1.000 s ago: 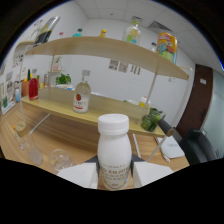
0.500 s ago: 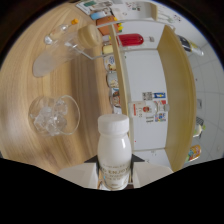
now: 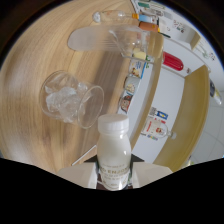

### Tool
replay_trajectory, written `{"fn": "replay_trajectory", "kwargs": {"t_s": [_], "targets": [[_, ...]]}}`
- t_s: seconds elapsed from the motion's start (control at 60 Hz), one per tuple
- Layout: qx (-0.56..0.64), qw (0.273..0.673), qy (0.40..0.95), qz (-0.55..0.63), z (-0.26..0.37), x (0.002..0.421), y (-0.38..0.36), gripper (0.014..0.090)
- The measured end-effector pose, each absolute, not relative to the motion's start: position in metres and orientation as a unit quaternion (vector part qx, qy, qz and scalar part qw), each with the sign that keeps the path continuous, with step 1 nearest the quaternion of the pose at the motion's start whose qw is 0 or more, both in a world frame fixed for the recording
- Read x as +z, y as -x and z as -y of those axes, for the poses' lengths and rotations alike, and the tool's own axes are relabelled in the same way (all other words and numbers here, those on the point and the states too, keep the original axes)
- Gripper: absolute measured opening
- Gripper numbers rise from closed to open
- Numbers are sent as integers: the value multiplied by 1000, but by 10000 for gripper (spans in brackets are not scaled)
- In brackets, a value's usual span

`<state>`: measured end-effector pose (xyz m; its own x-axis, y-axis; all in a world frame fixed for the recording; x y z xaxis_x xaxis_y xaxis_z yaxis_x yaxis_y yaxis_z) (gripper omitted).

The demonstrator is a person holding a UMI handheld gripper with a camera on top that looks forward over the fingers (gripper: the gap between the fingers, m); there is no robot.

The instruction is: Make me a cup of Mount Fuji.

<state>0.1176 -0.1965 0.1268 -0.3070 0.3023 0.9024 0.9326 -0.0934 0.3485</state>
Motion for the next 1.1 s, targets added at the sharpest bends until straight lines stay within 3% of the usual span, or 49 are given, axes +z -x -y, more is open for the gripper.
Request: {"fn": "replay_trajectory", "kwargs": {"t_s": [0.133,0.267,0.4,0.45,0.567,0.717,1.1], "targets": [[-497,345,550,576,201,140,-112,481],[-406,456,628,483,209,172,-104,483],[-227,572,709,345,220,198,-90,488],[-168,597,731,285,223,203,-94,486],[-69,621,764,161,224,200,-109,489],[15,612,789,52,215,163,-130,487],[43,554,831,16,206,69,-147,486]]}}
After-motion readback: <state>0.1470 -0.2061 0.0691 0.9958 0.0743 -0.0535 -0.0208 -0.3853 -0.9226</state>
